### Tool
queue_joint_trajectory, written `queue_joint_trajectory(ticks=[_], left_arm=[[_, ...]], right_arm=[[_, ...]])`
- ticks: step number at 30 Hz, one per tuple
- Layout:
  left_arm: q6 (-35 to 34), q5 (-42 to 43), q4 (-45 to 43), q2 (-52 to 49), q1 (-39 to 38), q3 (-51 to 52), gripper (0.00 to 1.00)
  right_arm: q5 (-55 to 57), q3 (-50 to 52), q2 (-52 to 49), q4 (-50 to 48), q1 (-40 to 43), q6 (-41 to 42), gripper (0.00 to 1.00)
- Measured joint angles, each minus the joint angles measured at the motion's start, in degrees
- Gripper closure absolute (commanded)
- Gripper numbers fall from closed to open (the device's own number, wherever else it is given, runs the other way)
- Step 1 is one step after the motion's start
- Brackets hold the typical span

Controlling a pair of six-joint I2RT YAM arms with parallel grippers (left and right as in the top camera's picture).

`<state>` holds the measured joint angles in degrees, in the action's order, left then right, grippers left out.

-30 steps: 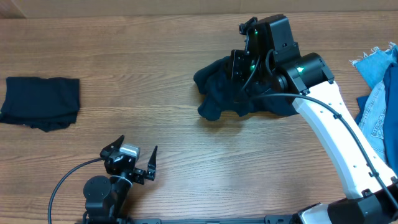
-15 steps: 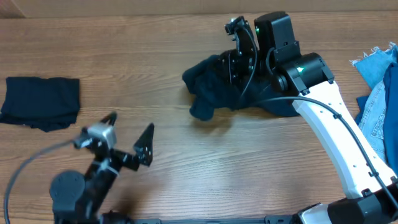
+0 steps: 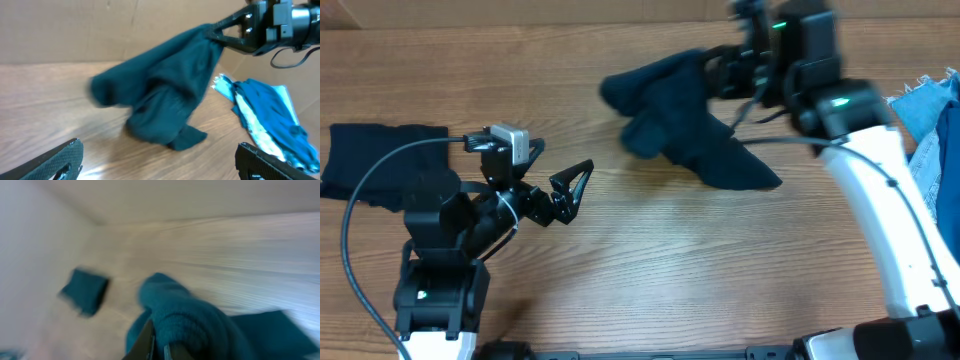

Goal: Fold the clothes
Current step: 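Drag the navy shirt with the right gripper to the table center, then grasp the shirt's left end with the left gripper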

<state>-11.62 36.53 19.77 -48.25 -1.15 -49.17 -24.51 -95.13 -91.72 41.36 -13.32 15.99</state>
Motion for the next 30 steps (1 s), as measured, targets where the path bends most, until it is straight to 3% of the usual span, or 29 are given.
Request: queue_joint_trajectory(ticks=[4,7,10,14,15,17,18,24,30], left_arm=[[3.39,-2.73,4.35,0.13,0.00,-3.30,0.00],[4.57,-4.44,4.50,0.13,0.00,-3.87,0.00],[4.85,-5.97,4.83,0.13,0.00,-3.93,0.00],[5.42,-7.28,6.03,0.13,0.00,-3.98,0.00],[5.46,-7.85,6.19,0.13,0.00,-3.98,0.00],[5.64,-9.05,6.38,0.13,0.00,-4.02,0.00],[5.66,-9.62,6.40,0.11,0.00,-4.02,0.00],[5.77,-10.93,8.98,0.11,0.00,-4.15,0.00],[5.64,-11.26,17.46,-2.86,-2.60,-4.59,0.00]], right_arm=[[4.04,-6.58,2.23,5.66,13.90,0.15,0.96],[4.26,-10.43,4.63,8.09,19.43,0.28,0.96],[2.62,-11.65,6.27,11.67,17.33,0.44,0.96],[1.92,-11.26,4.07,14.19,8.63,3.19,0.96],[1.79,-10.97,3.15,14.19,6.47,3.89,0.87],[1.73,-10.03,0.50,13.66,1.84,5.84,0.53],[1.55,-9.44,-1.33,13.20,-0.48,6.36,0.49],[1.64,-7.28,-10.95,14.01,-11.58,1.49,0.34],[8.04,-7.30,-9.70,20.57,-5.05,-0.44,0.32]])
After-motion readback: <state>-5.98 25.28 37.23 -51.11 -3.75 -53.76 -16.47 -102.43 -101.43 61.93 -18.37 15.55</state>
